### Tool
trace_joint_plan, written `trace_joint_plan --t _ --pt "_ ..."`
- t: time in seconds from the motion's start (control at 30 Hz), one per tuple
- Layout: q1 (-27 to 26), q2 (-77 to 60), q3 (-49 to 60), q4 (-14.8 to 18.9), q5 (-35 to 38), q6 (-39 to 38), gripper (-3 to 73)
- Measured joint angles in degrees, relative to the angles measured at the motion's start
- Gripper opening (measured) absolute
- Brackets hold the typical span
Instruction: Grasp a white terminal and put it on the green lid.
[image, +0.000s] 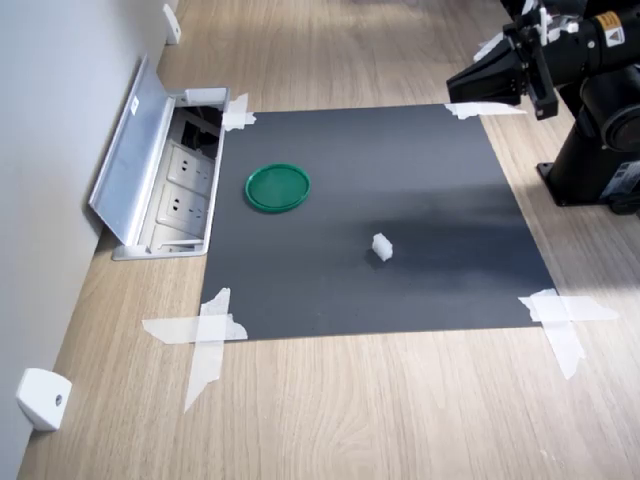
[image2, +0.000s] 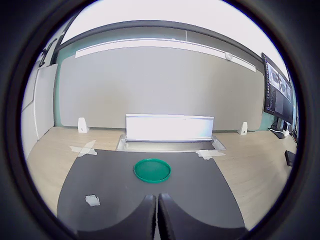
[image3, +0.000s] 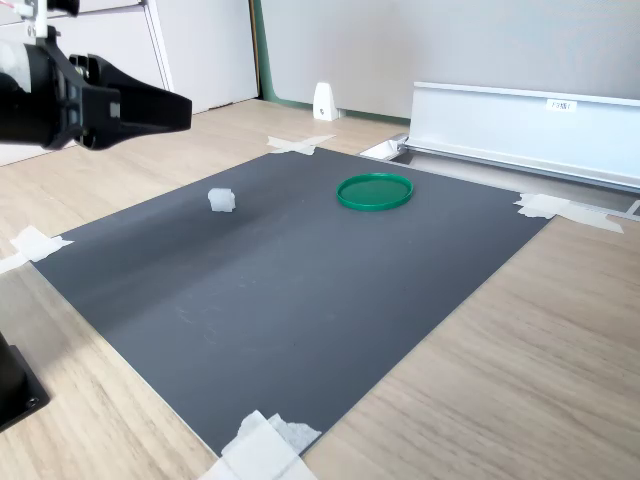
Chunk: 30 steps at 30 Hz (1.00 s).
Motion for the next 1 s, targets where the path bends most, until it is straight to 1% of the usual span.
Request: trace_joint_plan --t 0.13,0.3,0.47,0.57,0.67,0.77,0.9,1.0 --pt "0.0 5.38 -5.93 0.17 4.59 -2.23 -0.9" --pt "0.0 16.09 -15.01 0.3 12.56 -6.11 -0.9" --pt "0.0 29.2 -24.79 0.3 24.39 -9.65 -0.9" --pt "0.0 36.55 -31.12 0.3 31.44 -10.23 -0.9" --pt "0.0 43.62 -36.7 0.2 36.64 -10.38 -0.9" --pt "0.0 50.41 -41.6 -0.72 39.99 -10.38 -0.9" --pt "0.0 57.24 -47.28 -3.73 42.77 -10.32 0.1" --pt "0.0 62.09 -51.04 -4.49 45.52 -10.32 6.2"
